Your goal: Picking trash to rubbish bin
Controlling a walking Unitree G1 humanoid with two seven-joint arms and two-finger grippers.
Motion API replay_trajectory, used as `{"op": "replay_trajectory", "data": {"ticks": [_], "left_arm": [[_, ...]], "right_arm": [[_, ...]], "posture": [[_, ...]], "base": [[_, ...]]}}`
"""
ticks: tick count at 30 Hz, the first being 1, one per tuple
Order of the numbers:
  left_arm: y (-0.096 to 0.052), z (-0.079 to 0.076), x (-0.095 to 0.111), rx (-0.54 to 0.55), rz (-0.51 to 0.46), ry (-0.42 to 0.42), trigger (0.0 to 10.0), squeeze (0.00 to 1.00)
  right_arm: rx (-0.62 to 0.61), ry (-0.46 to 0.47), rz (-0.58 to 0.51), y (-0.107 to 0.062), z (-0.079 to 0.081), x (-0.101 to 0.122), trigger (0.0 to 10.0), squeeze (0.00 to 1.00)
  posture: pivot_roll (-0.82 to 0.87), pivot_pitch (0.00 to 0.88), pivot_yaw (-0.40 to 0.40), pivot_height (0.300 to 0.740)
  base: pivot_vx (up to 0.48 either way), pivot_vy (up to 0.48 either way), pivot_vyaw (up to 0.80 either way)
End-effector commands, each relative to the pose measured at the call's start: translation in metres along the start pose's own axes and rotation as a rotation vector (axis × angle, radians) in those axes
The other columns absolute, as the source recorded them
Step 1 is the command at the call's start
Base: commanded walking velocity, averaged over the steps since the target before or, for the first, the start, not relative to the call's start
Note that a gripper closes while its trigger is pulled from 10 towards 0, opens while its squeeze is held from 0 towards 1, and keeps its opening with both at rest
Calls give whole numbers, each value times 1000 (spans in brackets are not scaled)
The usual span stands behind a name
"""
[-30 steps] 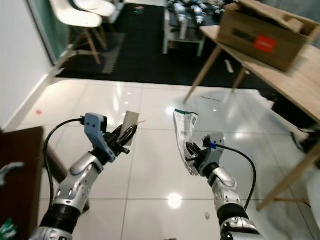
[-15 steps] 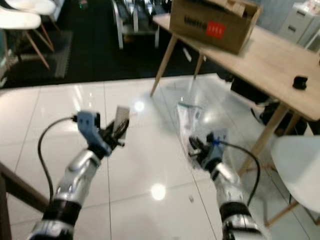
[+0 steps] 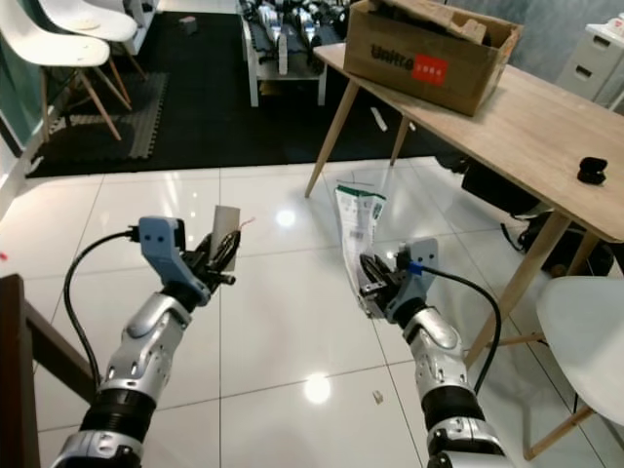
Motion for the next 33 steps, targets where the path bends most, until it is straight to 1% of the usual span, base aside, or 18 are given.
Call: {"op": "replay_trajectory", "data": {"ticks": [1,4,7,18,32,33], "left_arm": [[3,-5,-3,-16,3,-7,10000,0],[3,-7,-4,-28,5,-11,10000,0],[4,-8,-5,-31,6,-12,10000,0],[3,-10,-8,-37,8,-19,10000,0],[6,-15,-6,-59,3,-20,10000,0],[6,-15,-6,-60,3,-19,10000,0]], "right_arm": [[-3,-1,-10,0,-3,4,10000,0],[-19,0,-15,2,-7,7,10000,0],[-41,3,3,2,-10,6,10000,0],[-70,12,12,0,-16,5,10000,0],[-78,10,0,1,-19,9,10000,0],[-82,4,-5,1,-19,11,10000,0]], "posture": [[56,92,-72,740],[56,88,-72,740],[56,89,-73,740],[52,101,-74,740],[48,100,-71,740],[46,100,-71,740]], "base": [[322,0,0],[321,0,0],[339,0,0],[338,0,0],[343,0,-800],[341,0,0]]}}
Point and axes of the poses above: a point about 5 cm out from each wrist's last joint towards the gripper, its own y axis pointing out of the wrist towards the gripper, its own x axis along the axis of the wrist's last joint, z = x × y, the point moved 5 cm from there along y, pointing out of the wrist towards the gripper, and after that the axes turned 11 degrees about -y, right-handed, at the moved point
